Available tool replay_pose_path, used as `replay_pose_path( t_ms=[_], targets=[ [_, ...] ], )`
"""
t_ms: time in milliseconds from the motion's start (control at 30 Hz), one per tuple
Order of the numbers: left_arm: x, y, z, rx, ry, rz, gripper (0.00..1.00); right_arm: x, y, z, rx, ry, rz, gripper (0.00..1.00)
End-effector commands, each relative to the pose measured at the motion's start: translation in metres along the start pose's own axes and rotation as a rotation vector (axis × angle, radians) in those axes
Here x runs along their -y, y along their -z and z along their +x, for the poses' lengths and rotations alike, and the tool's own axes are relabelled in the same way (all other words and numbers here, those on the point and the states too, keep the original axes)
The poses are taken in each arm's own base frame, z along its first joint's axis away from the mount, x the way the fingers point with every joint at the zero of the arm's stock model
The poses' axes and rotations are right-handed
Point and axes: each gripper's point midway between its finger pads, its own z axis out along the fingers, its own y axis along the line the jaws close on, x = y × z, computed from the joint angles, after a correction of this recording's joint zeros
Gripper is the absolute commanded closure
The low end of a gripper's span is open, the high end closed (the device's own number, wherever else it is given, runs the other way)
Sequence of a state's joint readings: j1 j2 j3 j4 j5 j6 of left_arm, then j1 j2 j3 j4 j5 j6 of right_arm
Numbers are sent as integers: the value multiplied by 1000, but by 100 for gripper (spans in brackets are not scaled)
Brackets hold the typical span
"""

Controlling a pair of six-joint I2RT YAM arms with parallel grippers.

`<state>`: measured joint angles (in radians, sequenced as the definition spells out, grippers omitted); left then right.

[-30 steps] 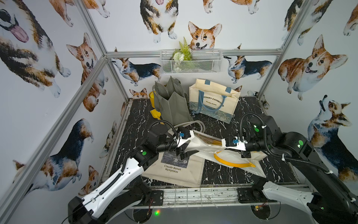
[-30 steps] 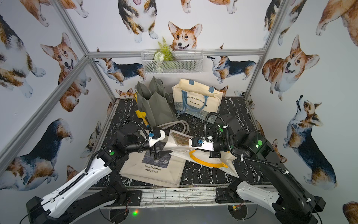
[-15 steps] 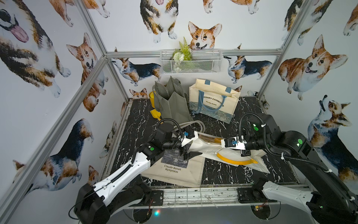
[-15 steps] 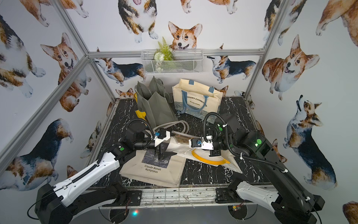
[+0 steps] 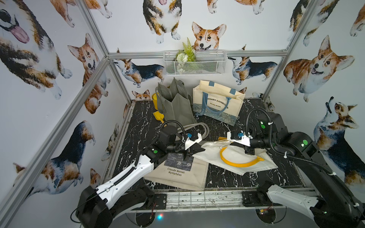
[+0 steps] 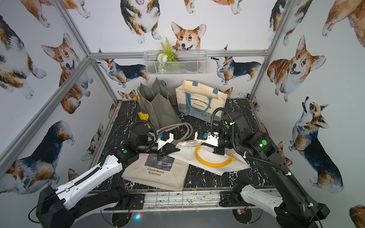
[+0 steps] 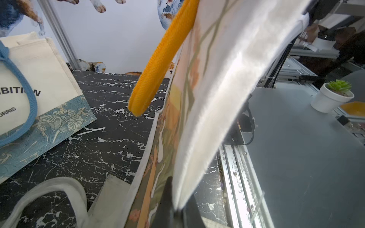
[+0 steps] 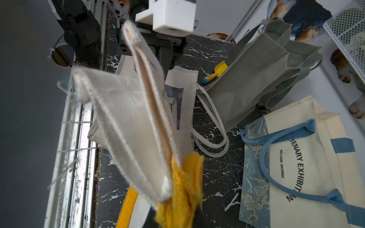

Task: Put away the canvas bag
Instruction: Press the canvas bag, then place the canvas bag at the center of the board.

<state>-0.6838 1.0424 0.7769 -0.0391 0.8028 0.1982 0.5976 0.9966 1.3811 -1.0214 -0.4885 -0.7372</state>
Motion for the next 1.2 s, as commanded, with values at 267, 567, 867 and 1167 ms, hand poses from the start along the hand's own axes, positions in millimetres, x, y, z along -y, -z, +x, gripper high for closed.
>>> replay_pose_path(
  t_ms=[267, 567, 867, 1167],
  targets=[
    [-15, 25, -28, 166, 528, -128, 100, 46, -15, 7, 150, -348, 79, 41],
    [-38, 43, 2, 144, 897, -243, 100, 70, 8, -5, 248, -430, 204, 14],
    [-57, 61, 29, 136, 1228, -224, 100, 60, 2, 29, 189, -603, 249, 14],
    [-64, 80, 60, 58, 1420, -301, 100, 42, -37, 86, 194, -999, 227, 13]
  ],
)
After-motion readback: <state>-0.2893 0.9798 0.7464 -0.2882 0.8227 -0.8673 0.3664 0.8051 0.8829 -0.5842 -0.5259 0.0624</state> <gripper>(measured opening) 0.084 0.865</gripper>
